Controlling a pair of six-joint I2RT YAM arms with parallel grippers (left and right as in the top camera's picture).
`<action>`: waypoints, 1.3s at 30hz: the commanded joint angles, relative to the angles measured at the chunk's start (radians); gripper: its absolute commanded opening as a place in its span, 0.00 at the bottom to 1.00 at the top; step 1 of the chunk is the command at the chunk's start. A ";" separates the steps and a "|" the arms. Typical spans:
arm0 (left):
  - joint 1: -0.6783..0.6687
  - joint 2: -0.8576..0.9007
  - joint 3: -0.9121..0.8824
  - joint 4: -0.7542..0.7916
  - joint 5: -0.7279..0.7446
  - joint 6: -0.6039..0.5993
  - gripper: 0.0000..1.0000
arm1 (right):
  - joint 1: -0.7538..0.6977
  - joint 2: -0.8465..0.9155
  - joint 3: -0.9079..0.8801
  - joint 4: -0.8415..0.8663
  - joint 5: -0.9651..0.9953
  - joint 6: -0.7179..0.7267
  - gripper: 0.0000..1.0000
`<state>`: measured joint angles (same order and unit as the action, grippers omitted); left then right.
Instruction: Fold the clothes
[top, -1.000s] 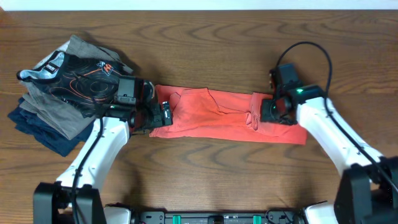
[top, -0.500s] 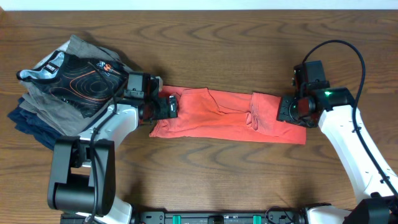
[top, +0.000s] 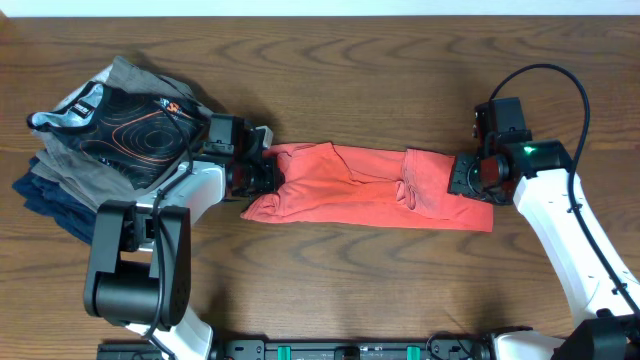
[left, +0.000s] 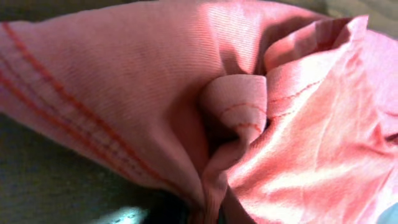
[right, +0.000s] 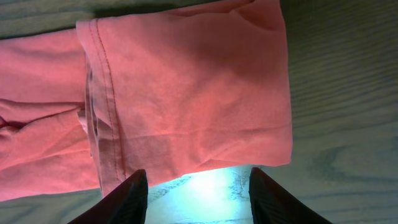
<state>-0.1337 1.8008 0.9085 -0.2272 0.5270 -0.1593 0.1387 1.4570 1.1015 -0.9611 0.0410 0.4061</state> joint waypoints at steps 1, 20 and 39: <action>0.004 -0.010 0.006 -0.019 0.010 0.002 0.06 | -0.013 -0.006 0.015 -0.004 0.043 0.002 0.50; -0.058 -0.309 0.420 -0.532 -0.227 -0.001 0.06 | -0.248 -0.006 0.015 -0.073 0.128 -0.109 0.52; -0.546 -0.103 0.424 -0.324 -0.304 -0.071 0.06 | -0.249 -0.006 0.015 -0.103 0.127 -0.135 0.52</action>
<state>-0.6556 1.6569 1.3136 -0.5663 0.2474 -0.2142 -0.1047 1.4570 1.1023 -1.0618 0.1551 0.2924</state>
